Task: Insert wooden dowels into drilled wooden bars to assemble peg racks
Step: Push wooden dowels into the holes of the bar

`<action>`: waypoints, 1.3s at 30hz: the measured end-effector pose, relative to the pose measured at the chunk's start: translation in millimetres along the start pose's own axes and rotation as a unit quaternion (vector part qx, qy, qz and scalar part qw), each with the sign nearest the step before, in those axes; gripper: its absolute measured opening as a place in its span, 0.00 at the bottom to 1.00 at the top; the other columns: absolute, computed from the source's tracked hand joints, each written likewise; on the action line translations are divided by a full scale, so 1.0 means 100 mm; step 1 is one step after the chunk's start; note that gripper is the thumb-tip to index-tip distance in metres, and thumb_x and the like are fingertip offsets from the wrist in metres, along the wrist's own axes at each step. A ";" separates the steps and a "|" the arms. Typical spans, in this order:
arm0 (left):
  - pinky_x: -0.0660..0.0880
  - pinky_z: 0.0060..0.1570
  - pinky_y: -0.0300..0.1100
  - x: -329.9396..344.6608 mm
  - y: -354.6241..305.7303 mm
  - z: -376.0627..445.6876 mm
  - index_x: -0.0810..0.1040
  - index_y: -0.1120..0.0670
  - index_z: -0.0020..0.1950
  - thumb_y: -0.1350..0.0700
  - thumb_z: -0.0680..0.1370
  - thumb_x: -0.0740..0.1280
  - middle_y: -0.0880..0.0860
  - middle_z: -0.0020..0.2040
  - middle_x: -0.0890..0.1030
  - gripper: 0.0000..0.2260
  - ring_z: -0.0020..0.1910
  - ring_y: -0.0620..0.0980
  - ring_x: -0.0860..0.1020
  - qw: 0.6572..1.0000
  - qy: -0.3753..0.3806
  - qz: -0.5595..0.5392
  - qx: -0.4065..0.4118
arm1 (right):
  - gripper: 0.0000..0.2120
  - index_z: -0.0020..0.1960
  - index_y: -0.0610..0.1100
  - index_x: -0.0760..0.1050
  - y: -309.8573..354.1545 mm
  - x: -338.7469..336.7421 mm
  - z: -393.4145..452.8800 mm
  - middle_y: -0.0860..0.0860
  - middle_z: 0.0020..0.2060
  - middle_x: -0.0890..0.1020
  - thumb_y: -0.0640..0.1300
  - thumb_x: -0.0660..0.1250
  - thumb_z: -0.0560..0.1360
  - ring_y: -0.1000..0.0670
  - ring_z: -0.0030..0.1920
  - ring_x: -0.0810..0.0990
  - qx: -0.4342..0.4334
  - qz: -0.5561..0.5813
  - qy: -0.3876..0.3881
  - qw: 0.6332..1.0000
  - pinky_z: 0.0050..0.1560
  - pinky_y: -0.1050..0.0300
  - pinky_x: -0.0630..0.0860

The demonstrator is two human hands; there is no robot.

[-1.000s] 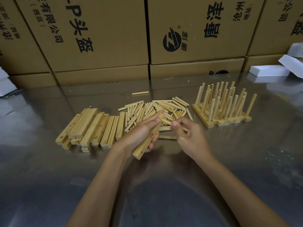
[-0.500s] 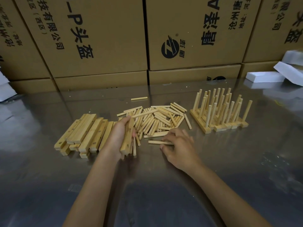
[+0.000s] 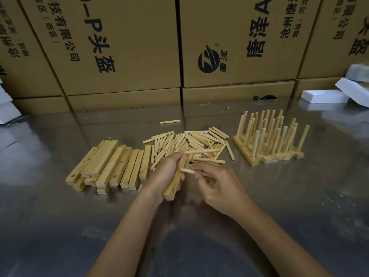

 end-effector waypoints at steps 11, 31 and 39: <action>0.69 0.28 0.38 0.13 0.04 0.05 0.78 0.54 0.65 0.44 0.84 0.58 0.43 0.26 0.77 0.19 0.25 0.43 0.74 0.994 -0.012 0.073 0.085 | 0.11 0.47 0.52 0.82 0.05 -0.07 0.00 0.62 0.35 0.80 0.39 0.65 0.75 0.61 0.35 0.75 -0.024 -0.024 -0.013 0.999 0.36 0.70 0.65; 0.67 0.21 0.37 -0.35 -0.02 0.14 0.79 0.55 0.56 0.46 0.85 0.56 0.52 0.26 0.72 0.17 0.20 0.46 0.69 0.974 -0.123 -0.186 0.027 | 0.18 0.69 0.52 0.73 -0.30 0.02 0.07 0.60 0.65 0.75 0.45 0.64 0.79 0.56 0.69 0.66 0.061 -0.171 0.016 0.983 0.66 0.62 0.64; 0.68 0.23 0.38 -0.40 0.00 0.12 0.79 0.56 0.49 0.46 0.84 0.58 0.51 0.26 0.73 0.17 0.21 0.45 0.70 0.972 -0.133 -0.193 0.015 | 0.03 0.49 0.52 0.79 -0.30 0.12 0.07 0.55 0.62 0.74 0.48 0.68 0.75 0.54 0.67 0.64 0.035 -0.218 0.024 0.975 0.61 0.59 0.58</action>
Point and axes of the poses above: each hand's wrist, its own z-axis towards the middle knuckle, its own x-axis out of the palm, y = z × x, the point moved 4 cm from there along z, towards the middle knuckle
